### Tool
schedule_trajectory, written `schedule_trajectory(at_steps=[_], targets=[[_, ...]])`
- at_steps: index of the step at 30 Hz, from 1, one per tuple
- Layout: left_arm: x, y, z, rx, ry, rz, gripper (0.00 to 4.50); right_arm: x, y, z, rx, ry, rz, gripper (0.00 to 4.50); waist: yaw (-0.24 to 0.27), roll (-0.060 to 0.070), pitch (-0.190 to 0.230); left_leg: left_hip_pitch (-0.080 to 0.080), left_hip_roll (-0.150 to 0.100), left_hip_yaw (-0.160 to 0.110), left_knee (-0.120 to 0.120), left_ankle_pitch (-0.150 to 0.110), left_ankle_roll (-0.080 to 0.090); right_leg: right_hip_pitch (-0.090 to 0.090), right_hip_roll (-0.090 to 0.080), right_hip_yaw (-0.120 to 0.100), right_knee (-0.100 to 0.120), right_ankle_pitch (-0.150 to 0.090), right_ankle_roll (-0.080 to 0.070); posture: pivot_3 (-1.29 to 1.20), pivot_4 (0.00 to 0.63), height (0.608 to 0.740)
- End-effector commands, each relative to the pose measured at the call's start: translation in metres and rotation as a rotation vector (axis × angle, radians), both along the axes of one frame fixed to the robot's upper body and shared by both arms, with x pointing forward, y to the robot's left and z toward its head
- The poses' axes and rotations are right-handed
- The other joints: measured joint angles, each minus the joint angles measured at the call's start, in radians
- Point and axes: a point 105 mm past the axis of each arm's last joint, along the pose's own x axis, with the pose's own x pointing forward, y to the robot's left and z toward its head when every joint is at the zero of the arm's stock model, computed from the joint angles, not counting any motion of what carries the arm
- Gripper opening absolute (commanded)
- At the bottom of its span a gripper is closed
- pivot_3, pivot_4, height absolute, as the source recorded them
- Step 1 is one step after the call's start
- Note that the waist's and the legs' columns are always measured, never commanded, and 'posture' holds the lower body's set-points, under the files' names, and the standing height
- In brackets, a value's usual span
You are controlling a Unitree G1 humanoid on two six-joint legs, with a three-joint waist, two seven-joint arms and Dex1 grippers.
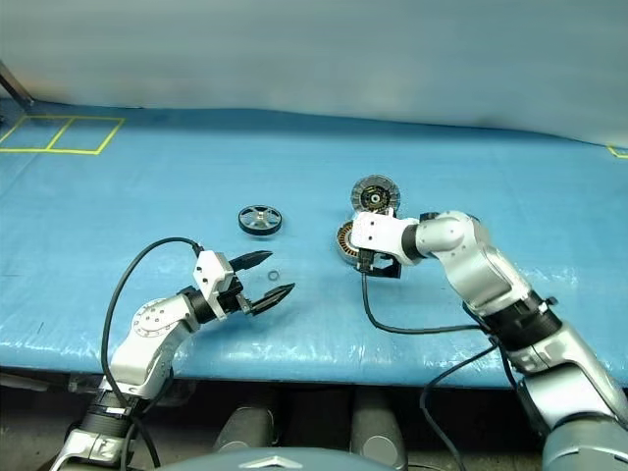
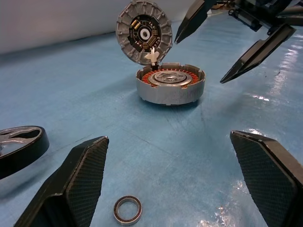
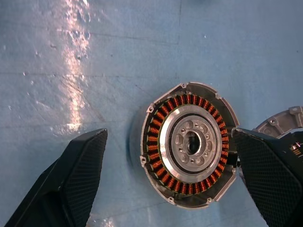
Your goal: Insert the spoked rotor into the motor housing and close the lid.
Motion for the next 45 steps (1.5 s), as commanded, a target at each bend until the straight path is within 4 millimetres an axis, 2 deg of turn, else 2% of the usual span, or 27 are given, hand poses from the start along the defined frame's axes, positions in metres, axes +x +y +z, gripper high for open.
schedule_trajectory(at_steps=[1, 7, 11, 23, 29, 32, 36, 38, 41, 45], targets=[[-0.002, -0.004, 0.002, -0.010, -0.029, 0.002, 4.50, 0.012, 0.001, -0.004, -0.122, 0.011, 0.057, 4.45, 0.000, 0.000, 0.000, 0.000, 0.000, 0.000, 0.000, 0.000, 0.000, 0.000, 0.000, 0.000, 0.000, 0.000, 0.000, 0.00, 0.150, 0.740], [-0.006, -0.002, -0.001, -0.020, -0.027, 0.033, 4.50, 0.024, -0.003, -0.011, -0.236, 0.034, 0.099, 4.45, 0.001, 0.000, 0.000, 0.000, 0.000, 0.000, -0.001, 0.000, 0.000, 0.000, 0.000, 0.000, 0.000, 0.000, 0.000, 0.00, 0.150, 0.740], [-0.008, 0.002, -0.003, -0.018, -0.025, 0.051, 4.50, 0.024, -0.005, -0.015, -0.288, 0.051, 0.132, 4.45, 0.000, 0.000, 0.000, 0.000, 0.000, 0.000, 0.000, 0.000, 0.000, 0.000, 0.000, 0.000, 0.001, 0.000, 0.000, 0.00, 0.150, 0.740], [-0.008, 0.002, -0.004, -0.021, -0.022, 0.060, 4.50, 0.016, -0.001, -0.018, -0.282, 0.061, 0.167, 4.45, 0.000, 0.001, 0.001, 0.001, 0.000, 0.000, 0.000, 0.000, 0.000, 0.000, 0.000, 0.000, 0.001, 0.000, 0.000, 0.00, 0.150, 0.740], [-0.007, 0.000, -0.004, -0.021, -0.023, 0.055, 4.50, 0.019, -0.005, -0.032, -0.277, 0.153, 0.138, 4.45, -0.001, 0.001, 0.001, 0.002, 0.000, 0.000, 0.000, 0.000, 0.000, 0.001, 0.000, 0.000, 0.001, 0.000, 0.000, 0.00, 0.150, 0.740], [-0.008, 0.000, -0.004, -0.019, -0.023, 0.055, 4.50, 0.020, -0.005, -0.032, -0.264, 0.161, 0.139, 3.88, 0.000, 0.001, 0.000, 0.003, 0.000, 0.000, 0.000, 0.000, 0.000, 0.003, 0.000, 0.000, 0.001, 0.000, 0.000, 0.00, 0.150, 0.740], [-0.009, 0.002, -0.006, -0.014, -0.018, 0.064, 4.50, 0.024, -0.002, -0.023, -0.232, 0.096, 0.135, 2.63, 0.002, 0.001, 0.001, 0.003, 0.000, 0.000, 0.000, 0.000, 0.000, 0.003, 0.000, 0.000, 0.001, 0.000, 0.000, 0.00, 0.150, 0.740], [-0.009, 0.003, -0.006, -0.011, -0.017, 0.067, 4.50, 0.021, -0.001, -0.022, -0.226, 0.096, 0.144, 2.63, 0.001, 0.001, 0.001, 0.003, 0.000, 0.000, 0.000, 0.000, 0.000, 0.002, 0.000, 0.000, 0.001, 0.000, 0.000, 0.00, 0.150, 0.740], [-0.009, 0.006, -0.006, -0.006, -0.018, 0.071, 4.50, 0.015, 0.001, -0.023, -0.214, 0.091, 0.160, 2.18, 0.001, 0.001, 0.001, 0.003, 0.000, 0.000, -0.001, 0.000, 0.000, 0.002, 0.000, 0.000, 0.001, 0.000, 0.000, 0.00, 0.150, 0.740], [-0.008, 0.010, -0.005, 0.000, -0.018, 0.079, 4.50, -0.002, 0.011, -0.023, -0.184, 0.045, 0.197, 2.18, 0.001, 0.001, 0.001, 0.003, 0.000, 0.000, -0.001, 0.000, 0.000, 0.002, 0.000, 0.000, 0.001, 0.000, 0.000, 0.00, 0.150, 0.740]])
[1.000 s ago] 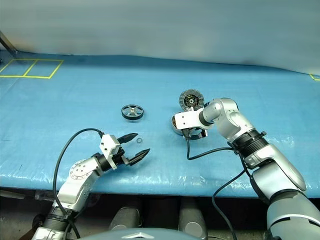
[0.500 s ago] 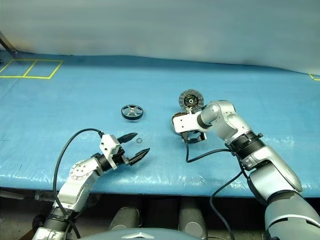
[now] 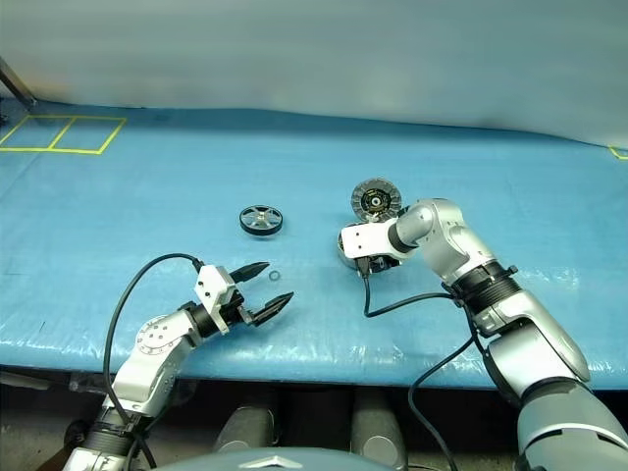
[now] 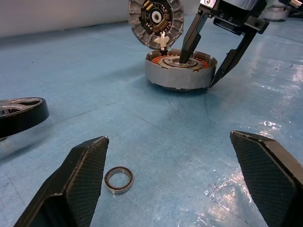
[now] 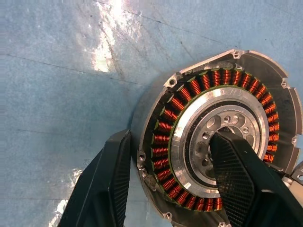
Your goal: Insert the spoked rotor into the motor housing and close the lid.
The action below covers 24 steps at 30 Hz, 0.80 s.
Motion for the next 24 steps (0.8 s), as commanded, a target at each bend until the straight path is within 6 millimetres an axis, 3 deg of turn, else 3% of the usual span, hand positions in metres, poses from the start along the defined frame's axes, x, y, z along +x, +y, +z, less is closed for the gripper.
schedule_trajectory(at_steps=[1, 11, 24], targets=[[0.001, 0.006, 0.013, 0.001, -0.056, 0.012, 4.50, -0.020, 0.019, 0.010, 0.073, -0.051, 0.072, 2.18, 0.000, 0.000, 0.000, 0.000, 0.000, 0.000, 0.000, 0.000, 0.000, 0.000, 0.000, 0.000, 0.000, 0.000, 0.000, 0.00, 0.150, 0.740], [0.001, 0.027, 0.015, 0.047, -0.048, 0.045, 4.50, -0.061, 0.046, 0.007, 0.171, -0.059, 0.138, 2.18, -0.002, 0.000, 0.000, 0.000, 0.000, 0.000, 0.001, 0.000, 0.000, -0.001, 0.000, 0.000, 0.001, 0.000, 0.000, 0.00, 0.150, 0.740], [-0.004, 0.033, 0.016, 0.057, -0.041, 0.077, 4.50, -0.073, 0.074, 0.003, 0.180, -0.090, 0.216, 2.18, -0.001, 0.000, 0.000, -0.001, 0.000, 0.000, 0.001, 0.000, 0.000, -0.002, 0.000, 0.000, 0.001, 0.000, 0.000, 0.00, 0.150, 0.740]])
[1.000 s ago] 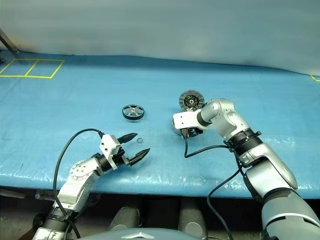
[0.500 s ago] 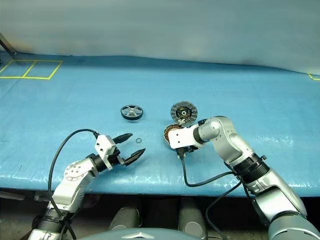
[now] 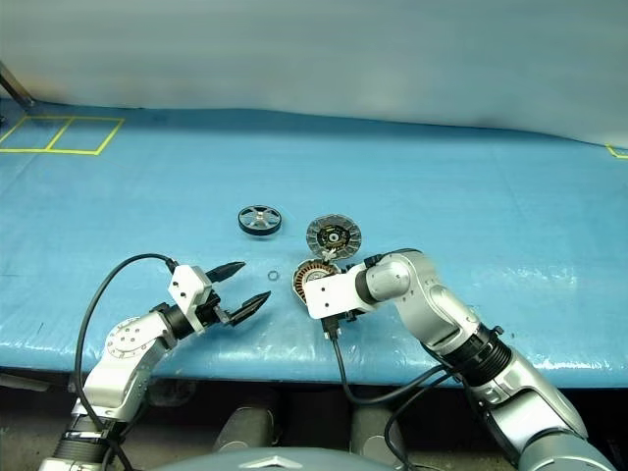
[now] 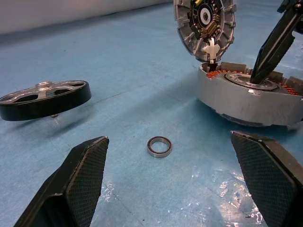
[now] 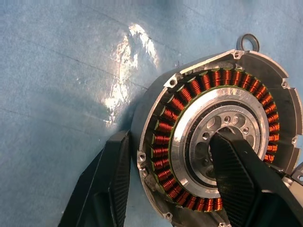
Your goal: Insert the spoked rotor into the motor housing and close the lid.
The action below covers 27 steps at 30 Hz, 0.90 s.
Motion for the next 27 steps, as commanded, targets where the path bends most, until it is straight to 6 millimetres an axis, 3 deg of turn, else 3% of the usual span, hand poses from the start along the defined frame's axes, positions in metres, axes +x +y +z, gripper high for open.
schedule_trajectory(at_steps=[1, 18, 24, 27], targets=[[-0.001, -0.001, 0.013, -0.012, -0.047, 0.002, 4.50, 0.003, 0.009, 0.015, 0.021, -0.080, 0.029, 2.18, 0.000, 0.000, 0.000, 0.000, 0.000, 0.000, 0.000, 0.000, 0.000, 0.000, 0.000, 0.000, 0.000, 0.000, 0.000, 0.00, 0.150, 0.740], [-0.002, -0.002, 0.013, -0.018, -0.041, 0.020, 4.50, -0.005, 0.023, 0.012, 0.055, -0.008, 0.047, 2.18, -0.001, 0.000, 0.000, 0.000, 0.000, 0.000, 0.000, 0.000, 0.000, 0.000, 0.000, 0.000, 0.000, 0.000, 0.000, 0.00, 0.150, 0.740], [-0.002, -0.001, 0.015, -0.015, -0.045, 0.023, 4.50, -0.003, 0.033, 0.028, 0.167, -0.036, 0.025, 4.13, -0.001, 0.000, 0.000, 0.000, 0.000, 0.000, 0.000, 0.000, 0.000, 0.000, 0.000, 0.000, 0.000, 0.000, 0.000, 0.00, 0.150, 0.740], [-0.002, -0.001, 0.015, -0.013, -0.045, 0.018, 4.50, -0.008, 0.035, 0.043, 0.247, -0.022, 0.025, 4.13, -0.001, 0.000, 0.000, 0.000, 0.000, 0.000, 0.000, 0.000, 0.000, 0.000, 0.000, 0.000, 0.000, 0.000, 0.000, 0.00, 0.150, 0.740]])
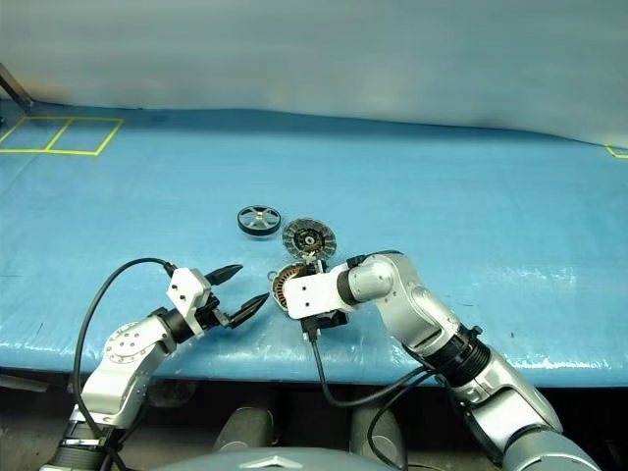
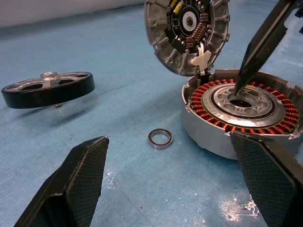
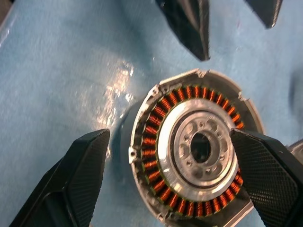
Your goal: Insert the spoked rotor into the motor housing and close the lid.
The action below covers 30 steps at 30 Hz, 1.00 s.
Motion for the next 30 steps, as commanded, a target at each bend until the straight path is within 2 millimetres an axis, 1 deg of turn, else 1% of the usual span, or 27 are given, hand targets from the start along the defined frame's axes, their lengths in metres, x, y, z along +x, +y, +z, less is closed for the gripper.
schedule_trajectory(at_steps=[1, 4, 6, 9, 12, 14, 16, 18, 21, 24, 30], targets=[[0.000, -0.002, 0.016, -0.011, -0.053, -0.019, 4.50, -0.005, 0.004, 0.032, 0.124, -0.031, 0.007, 4.13, 0.000, 0.000, 0.000, 0.000, 0.000, 0.000, 0.000, 0.000, 0.000, 0.000, 0.000, 0.000, 0.000, 0.000, 0.000, 0.00, 0.150, 0.740], [0.000, -0.002, 0.019, -0.008, -0.050, -0.038, 4.50, -0.012, 0.000, 0.046, 0.194, -0.015, 0.000, 4.13, 0.001, 0.000, 0.000, 0.000, 0.000, 0.000, 0.000, 0.000, 0.000, 0.000, 0.000, 0.000, 0.000, 0.000, 0.000, 0.00, 0.150, 0.740], [0.000, -0.001, 0.020, 0.000, -0.043, -0.060, 4.50, -0.015, -0.006, 0.054, 0.248, -0.002, -0.028, 4.13, 0.002, 0.000, 0.000, 0.000, 0.000, -0.001, 0.000, 0.000, 0.000, 0.000, 0.000, 0.000, 0.000, 0.000, 0.000, 0.00, 0.150, 0.740], [0.001, 0.001, 0.021, 0.012, -0.036, -0.079, 4.50, -0.019, -0.017, 0.056, 0.309, 0.038, -0.074, 4.13, 0.003, 0.000, 0.000, 0.000, 0.000, -0.001, 0.000, 0.000, 0.000, 0.000, 0.000, 0.000, 0.000, 0.000, 0.000, 0.00, 0.150, 0.740], [0.009, 0.008, 0.024, 0.018, -0.035, -0.059, 4.50, -0.010, -0.039, 0.050, 0.410, 0.098, -0.253, 4.13, 0.006, -0.001, 0.000, 0.000, 0.000, -0.001, 0.000, 0.000, 0.000, 0.000, 0.000, 0.000, 0.000, 0.000, 0.000, 0.00, 0.150, 0.740], [0.017, 0.013, 0.026, 0.002, -0.036, -0.019, 4.50, -0.002, -0.060, 0.038, 0.437, 0.115, -0.408, 4.13, 0.012, -0.001, -0.001, 0.000, 0.000, 0.000, 0.000, 0.000, 0.000, 0.000, 0.000, 0.000, 0.000, 0.000, 0.000, 0.00, 0.150, 0.740], [0.023, 0.013, 0.027, -0.016, -0.030, -0.001, 4.50, -0.001, -0.072, 0.028, 0.461, 0.134, -0.509, 4.13, 0.015, -0.001, -0.001, -0.001, 0.000, 0.000, 0.000, 0.000, 0.000, 0.000, 0.000, 0.000, -0.001, 0.000, 0.000, 0.00, 0.150, 0.740], [0.028, 0.012, 0.026, -0.025, -0.016, -0.003, 4.50, -0.003, -0.078, 0.022, 0.482, 0.153, -0.563, 4.13, 0.011, -0.001, 0.000, -0.001, 0.000, 0.000, 0.000, 0.000, 0.000, 0.000, 0.000, 0.000, -0.001, 0.000, 0.000, 0.00, 0.150, 0.740], [0.036, 0.009, 0.017, -0.005, 0.026, -0.029, 4.50, -0.008, -0.079, 0.011, 0.481, 0.180, -0.602, 4.13, 0.011, -0.001, 0.000, -0.001, 0.000, 0.000, 0.000, 0.000, 0.000, 0.000, 0.000, 0.000, 0.000, 0.000, 0.000, 0.00, 0.150, 0.740], [0.043, 0.009, 0.012, 0.021, 0.046, -0.042, 4.50, -0.007, -0.079, 0.010, 0.482, 0.169, -0.616, 4.13, 0.008, -0.001, 0.000, -0.001, 0.000, 0.001, 0.001, 0.000, 0.000, 0.000, 0.000, 0.000, 0.000, 0.000, 0.000, 0.00, 0.150, 0.740], [0.051, 0.001, 0.006, 0.068, 0.067, -0.089, 4.50, -0.004, -0.081, 0.013, 0.488, 0.143, -0.632, 4.13, 0.011, -0.001, 0.000, -0.001, 0.000, 0.000, 0.001, 0.000, 0.000, 0.000, 0.000, 0.000, -0.001, 0.000, 0.000, 0.00, 0.150, 0.740]])
